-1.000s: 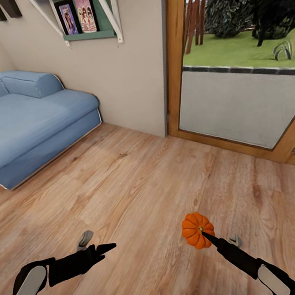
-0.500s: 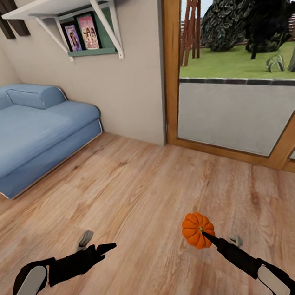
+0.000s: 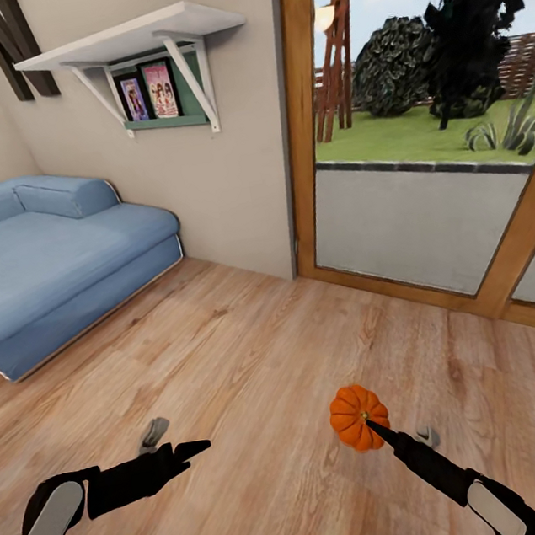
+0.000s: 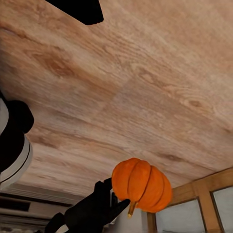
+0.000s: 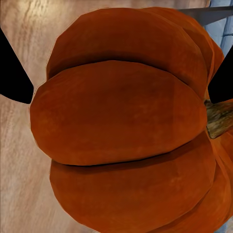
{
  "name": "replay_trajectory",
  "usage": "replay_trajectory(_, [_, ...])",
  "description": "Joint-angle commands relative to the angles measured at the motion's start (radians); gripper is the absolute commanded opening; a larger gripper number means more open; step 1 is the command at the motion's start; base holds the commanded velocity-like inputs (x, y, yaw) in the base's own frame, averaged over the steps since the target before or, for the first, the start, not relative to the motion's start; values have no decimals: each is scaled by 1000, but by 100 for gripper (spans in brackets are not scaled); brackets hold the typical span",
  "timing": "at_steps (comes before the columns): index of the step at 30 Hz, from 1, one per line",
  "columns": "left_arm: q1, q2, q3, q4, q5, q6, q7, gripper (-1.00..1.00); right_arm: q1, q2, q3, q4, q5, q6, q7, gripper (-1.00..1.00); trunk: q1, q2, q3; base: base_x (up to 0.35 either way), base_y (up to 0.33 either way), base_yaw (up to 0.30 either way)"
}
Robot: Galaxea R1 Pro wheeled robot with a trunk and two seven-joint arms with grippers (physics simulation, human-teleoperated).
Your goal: Place each of the two pumpkins and all three candles from the living room inside a cabinet in the living room (use any cabinet), then make sure every cabinet is closed, and position the cauldron so it is next to a table in the living room.
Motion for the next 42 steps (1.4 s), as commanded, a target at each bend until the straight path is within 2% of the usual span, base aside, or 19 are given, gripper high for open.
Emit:
replay_trajectory(1, [-1,0,-2,0,-10,1,-10,100,-1,-1,4,0,-10,7,1,-100,-1,0,3,0,0,0])
replay_trajectory(11, [-1,-1,-7,0,-10,1,-8,100,-1,0,4,3,-13,9,1,-100,-5,2,34,0,0,-100])
replay_trajectory(20, [-1,-1,-5,-4,-10,1,-10,100,-1,0,4,5,-15,9,2,-100,-5,2,23,0,0,-168])
replay_trajectory(42, [-1,-1,-6,-5,-10,1,-10,100,-1,0,4,5,-15,9,2,-100,-15,7,78,0,0,-166])
